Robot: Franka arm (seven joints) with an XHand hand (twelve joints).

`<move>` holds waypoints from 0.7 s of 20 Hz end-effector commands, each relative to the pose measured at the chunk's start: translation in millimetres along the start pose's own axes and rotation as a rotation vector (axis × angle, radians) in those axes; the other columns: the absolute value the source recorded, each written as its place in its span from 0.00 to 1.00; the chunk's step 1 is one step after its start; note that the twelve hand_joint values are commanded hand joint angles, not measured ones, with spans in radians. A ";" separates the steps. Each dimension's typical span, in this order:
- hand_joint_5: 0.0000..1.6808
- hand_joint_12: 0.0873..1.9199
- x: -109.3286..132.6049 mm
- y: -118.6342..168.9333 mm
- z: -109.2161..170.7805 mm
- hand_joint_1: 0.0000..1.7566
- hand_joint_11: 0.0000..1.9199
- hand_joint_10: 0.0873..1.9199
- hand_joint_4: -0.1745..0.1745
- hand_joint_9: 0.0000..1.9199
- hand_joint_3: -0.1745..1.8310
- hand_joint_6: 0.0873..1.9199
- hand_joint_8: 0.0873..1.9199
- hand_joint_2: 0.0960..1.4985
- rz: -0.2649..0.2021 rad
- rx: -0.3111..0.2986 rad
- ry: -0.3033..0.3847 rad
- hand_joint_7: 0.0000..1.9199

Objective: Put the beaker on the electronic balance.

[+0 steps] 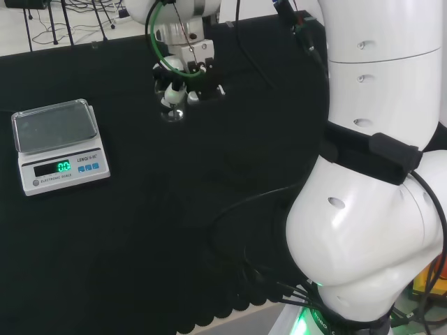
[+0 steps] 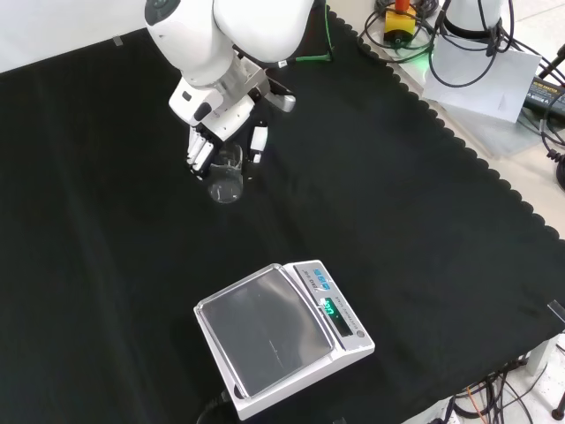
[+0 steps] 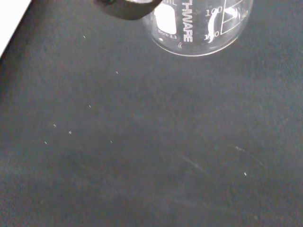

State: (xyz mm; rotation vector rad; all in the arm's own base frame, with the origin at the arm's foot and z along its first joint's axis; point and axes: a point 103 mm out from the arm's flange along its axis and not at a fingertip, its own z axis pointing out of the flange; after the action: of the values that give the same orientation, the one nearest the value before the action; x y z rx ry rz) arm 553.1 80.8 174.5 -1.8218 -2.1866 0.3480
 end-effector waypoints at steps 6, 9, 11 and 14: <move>0.28 0.62 84.2 22.9 -44.0 0.69 0.45 0.68 0.29 0.42 0.00 0.79 0.77 0.78 -0.074 -0.030 -0.030 0.29; 0.28 0.62 107.7 32.0 -54.0 0.69 0.45 0.68 0.29 0.42 0.00 0.79 0.77 0.78 -0.100 -0.033 -0.034 0.29; 0.28 0.62 121.4 37.9 -60.1 0.69 0.45 0.68 0.29 0.42 0.00 0.79 0.77 0.78 -0.116 -0.035 -0.038 0.29; 0.28 0.62 140.3 47.9 -66.0 0.69 0.45 0.68 0.29 0.42 0.00 0.79 0.77 0.78 -0.142 -0.036 -0.046 0.29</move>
State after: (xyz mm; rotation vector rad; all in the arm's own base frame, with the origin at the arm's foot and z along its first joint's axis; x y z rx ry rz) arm 591.0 171.6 222.4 -1.7600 -2.3049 0.2961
